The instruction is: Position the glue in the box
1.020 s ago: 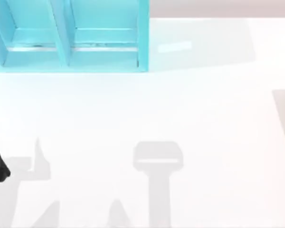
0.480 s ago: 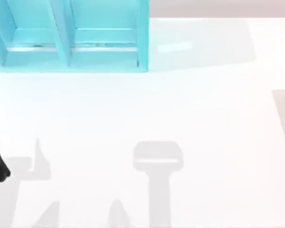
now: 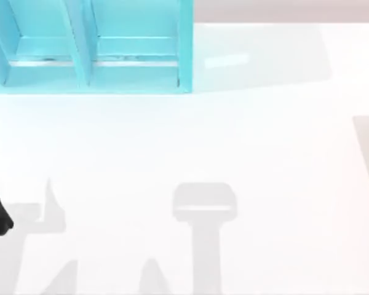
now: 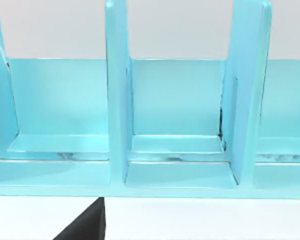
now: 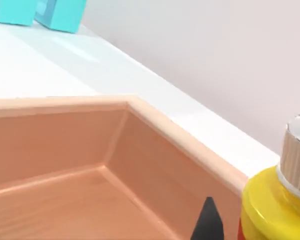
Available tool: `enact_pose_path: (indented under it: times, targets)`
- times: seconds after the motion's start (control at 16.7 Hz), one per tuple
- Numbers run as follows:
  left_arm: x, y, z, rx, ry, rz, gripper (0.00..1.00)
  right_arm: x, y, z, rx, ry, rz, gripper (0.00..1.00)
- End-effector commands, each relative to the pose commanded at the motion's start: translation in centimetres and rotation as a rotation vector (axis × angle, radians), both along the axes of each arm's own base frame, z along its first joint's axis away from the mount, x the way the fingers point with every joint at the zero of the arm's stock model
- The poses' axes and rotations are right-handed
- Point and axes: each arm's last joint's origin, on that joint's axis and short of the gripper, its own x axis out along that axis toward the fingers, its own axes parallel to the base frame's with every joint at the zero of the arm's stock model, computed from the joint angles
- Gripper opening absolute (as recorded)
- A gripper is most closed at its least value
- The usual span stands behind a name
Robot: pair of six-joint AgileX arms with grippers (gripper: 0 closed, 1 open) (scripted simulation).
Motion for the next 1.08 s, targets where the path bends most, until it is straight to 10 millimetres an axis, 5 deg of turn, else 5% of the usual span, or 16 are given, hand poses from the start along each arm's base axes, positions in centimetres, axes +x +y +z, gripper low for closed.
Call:
enact_pose_path:
  times: [0.3,1.08]
  targets:
    - [0.00,0.00,0.00,0.000,0.000,0.000,1.00,-0.24,0.48,-0.82,0.037,0.030,0.009,0.00]
    - [0.00,0.00,0.00,0.000,0.000,0.000,1.00,-0.24,0.48,-0.82,0.037,0.030,0.009,0.98]
